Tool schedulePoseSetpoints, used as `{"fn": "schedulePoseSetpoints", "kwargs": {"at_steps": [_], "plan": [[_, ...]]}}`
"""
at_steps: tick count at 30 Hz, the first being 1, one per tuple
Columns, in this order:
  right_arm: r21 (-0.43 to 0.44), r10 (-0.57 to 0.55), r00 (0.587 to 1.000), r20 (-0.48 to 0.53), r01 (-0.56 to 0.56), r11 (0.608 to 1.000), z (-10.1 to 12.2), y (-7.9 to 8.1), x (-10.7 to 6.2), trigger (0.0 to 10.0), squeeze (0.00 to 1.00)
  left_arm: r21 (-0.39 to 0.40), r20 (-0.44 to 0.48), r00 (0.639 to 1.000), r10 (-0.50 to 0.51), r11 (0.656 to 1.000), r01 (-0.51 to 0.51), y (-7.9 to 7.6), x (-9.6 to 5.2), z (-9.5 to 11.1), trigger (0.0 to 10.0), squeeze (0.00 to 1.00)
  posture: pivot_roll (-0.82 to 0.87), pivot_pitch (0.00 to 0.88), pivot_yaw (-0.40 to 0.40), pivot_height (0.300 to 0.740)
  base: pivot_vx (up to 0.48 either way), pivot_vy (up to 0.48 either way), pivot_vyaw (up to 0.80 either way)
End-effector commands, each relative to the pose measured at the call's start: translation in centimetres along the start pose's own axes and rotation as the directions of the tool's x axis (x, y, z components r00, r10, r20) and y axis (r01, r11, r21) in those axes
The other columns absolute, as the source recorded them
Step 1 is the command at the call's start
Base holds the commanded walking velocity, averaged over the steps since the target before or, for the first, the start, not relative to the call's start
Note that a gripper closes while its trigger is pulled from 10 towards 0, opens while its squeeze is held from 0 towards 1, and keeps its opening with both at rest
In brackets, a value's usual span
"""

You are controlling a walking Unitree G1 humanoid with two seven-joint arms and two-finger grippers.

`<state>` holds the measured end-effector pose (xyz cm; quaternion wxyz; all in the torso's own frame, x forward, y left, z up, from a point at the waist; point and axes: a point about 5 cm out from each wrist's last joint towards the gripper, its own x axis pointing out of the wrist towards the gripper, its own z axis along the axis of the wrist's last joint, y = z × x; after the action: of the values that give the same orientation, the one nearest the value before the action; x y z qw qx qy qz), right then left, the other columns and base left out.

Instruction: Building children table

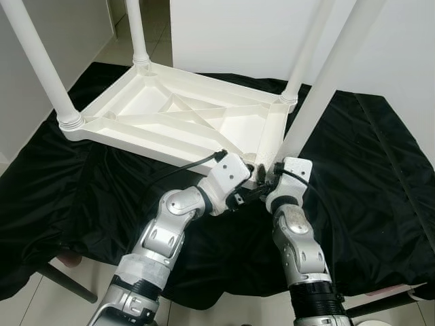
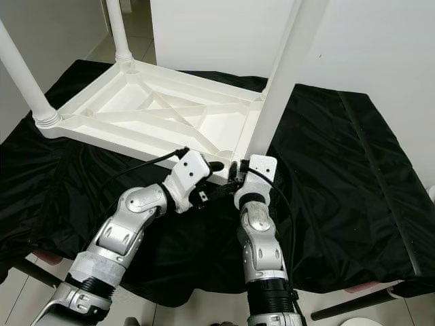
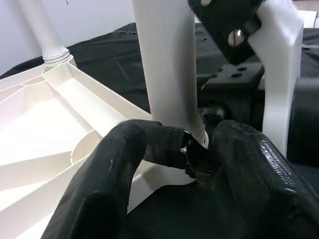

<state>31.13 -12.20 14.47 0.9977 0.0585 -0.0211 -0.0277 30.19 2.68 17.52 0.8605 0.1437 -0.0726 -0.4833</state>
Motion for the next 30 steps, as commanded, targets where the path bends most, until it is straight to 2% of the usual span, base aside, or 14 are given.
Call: {"fn": "schedulePoseSetpoints", "kwargs": {"at_steps": [1, 5, 6, 9, 10, 13, 16, 18, 22, 23, 25, 26, 28, 30], "plan": [[-0.005, -0.009, 1.0, 0.01, 0.009, 1.0, 0.1, -0.5, -0.1, 10.0, 1.0, 0.003, -0.001, 0.994, 0.109, 0.994, -0.109, 0.4, 0.2, -0.1, 10.0, 0.0, 0.0, 0.037, -0.057, 0.74, 0.0, 0.0, 0.0], [-0.042, 0.012, 1.0, 0.019, -0.011, 0.999, 0.3, -1.7, -0.1, 10.0, 1.0, 0.005, 0.001, 0.994, 0.11, 0.994, -0.11, 0.4, 0.1, 0.0, 10.0, 0.0, 0.01, 0.033, -0.059, 0.74, 0.0, 0.0, 0.0], [-0.043, 0.067, 0.998, 0.005, -0.067, 0.997, 0.2, -2.3, -0.2, 10.0, 0.8, 0.008, 0.001, 0.994, 0.111, 0.994, -0.111, 0.4, 0.1, 0.0, 10.0, 0.0, 0.01, 0.034, -0.059, 0.74, 0.0, 0.0, 0.0], [-0.043, 0.067, 0.998, 0.005, -0.067, 0.997, 0.2, -2.3, -0.2, 10.0, 0.8, 0.008, 0.001, 0.994, 0.111, 0.994, -0.111, 0.4, 0.1, 0.0, 10.0, 0.0, 0.01, 0.034, -0.059, 0.74, 0.0, 0.0, 0.0], [-0.05, 0.137, 0.991, 0.013, -0.136, 0.989, 0.5, -3.0, -0.3, 10.0, 0.0, 0.01, 0.0, 0.994, 0.112, 0.994, -0.112, 0.4, 0.0, -0.1, 10.0, 0.0, 0.01, 0.033, -0.059, 0.74, 0.0, 0.0, 0.0], [-0.16, 0.307, 0.951, 0.024, -0.3, 0.941, 1.3, -4.3, -0.5, 10.0, 0.0, 0.015, -0.003, 0.994, 0.113, 0.993, -0.113, 0.4, -0.1, -0.2, 10.0, 0.0, 0.01, 0.03, -0.055, 0.74, 0.0, 0.0, 0.0], [-0.228, 0.454, 0.891, -0.014, -0.445, 0.866, 1.3, -5.0, -0.3, 10.0, 0.0, 0.026, 0.0, 0.996, 0.094, 0.995, -0.094, 0.1, 0.2, 0.0, 10.0, 0.0, 0.0, 0.028, -0.044, 0.74, 0.0, 0.0, 0.0], [-0.254, 0.503, 0.863, -0.044, -0.497, 0.83, 1.3, -5.3, -0.1, 10.0, 0.0, 0.023, -0.006, 0.996, 0.09, 0.996, -0.09, 0.1, 0.3, 0.0, 10.0, 0.0, 0.0, 0.026, -0.04, 0.74, 0.0, 0.0, 0.0], [-0.251, 0.532, 0.844, -0.063, -0.529, 0.811, 1.3, -5.6, 0.2, 10.0, 0.0, 0.024, -0.01, 0.996, 0.09, 0.996, -0.09, 0.2, 0.3, 0.0, 10.0, 0.0, 0.0, 0.026, -0.04, 0.74, 0.0, 0.0, 0.0], [-0.277, 0.576, 0.813, -0.082, -0.574, 0.771, 1.3, -5.9, 0.5, 10.0, 0.0, 0.031, -0.012, 0.996, 0.09, 0.995, -0.09, 0.2, 0.4, 0.0, 10.0, 0.0, 0.0, 0.025, -0.039, 0.74, 0.0, 0.0, 0.0], [-0.282, 0.59, 0.802, -0.091, -0.589, 0.757, 1.3, -6.0, 0.6, 10.0, 0.0, 0.033, -0.013, 0.996, 0.09, 0.995, -0.09, 0.2, 0.4, 0.0, 10.0, 0.0, 0.0, 0.025, -0.039, 0.74, 0.0, 0.0, 0.0], [-0.286, 0.605, 0.789, -0.106, -0.607, 0.742, 1.4, -6.1, 0.9, 9.5, 0.0, 0.037, -0.014, 0.996, 0.089, 0.995, -0.089, 0.2, 0.4, 0.1, 10.0, 0.0, 0.01, 0.023, -0.039, 0.74, 0.0, 0.0, 0.0], [-0.311, 0.622, 0.772, -0.133, -0.628, 0.713, 1.5, -6.5, 1.7, 7.8, 0.0, 0.044, -0.016, 0.996, 0.088, 0.995, -0.087, 0.2, 0.5, 0.1, 10.0, 0.0, 0.01, 0.023, -0.039, 0.74, 0.0, 0.0, 0.0], [-0.311, 0.622, 0.772, -0.133, -0.628, 0.713, 1.5, -6.5, 1.7, 7.8, 0.0, 0.044, -0.016, 0.996, 0.088, 0.995, -0.087, 0.2, 0.5, 0.1, 10.0, 0.0, 0.01, 0.023, -0.039, 0.74, 0.0, 0.0, 0.0]]}}
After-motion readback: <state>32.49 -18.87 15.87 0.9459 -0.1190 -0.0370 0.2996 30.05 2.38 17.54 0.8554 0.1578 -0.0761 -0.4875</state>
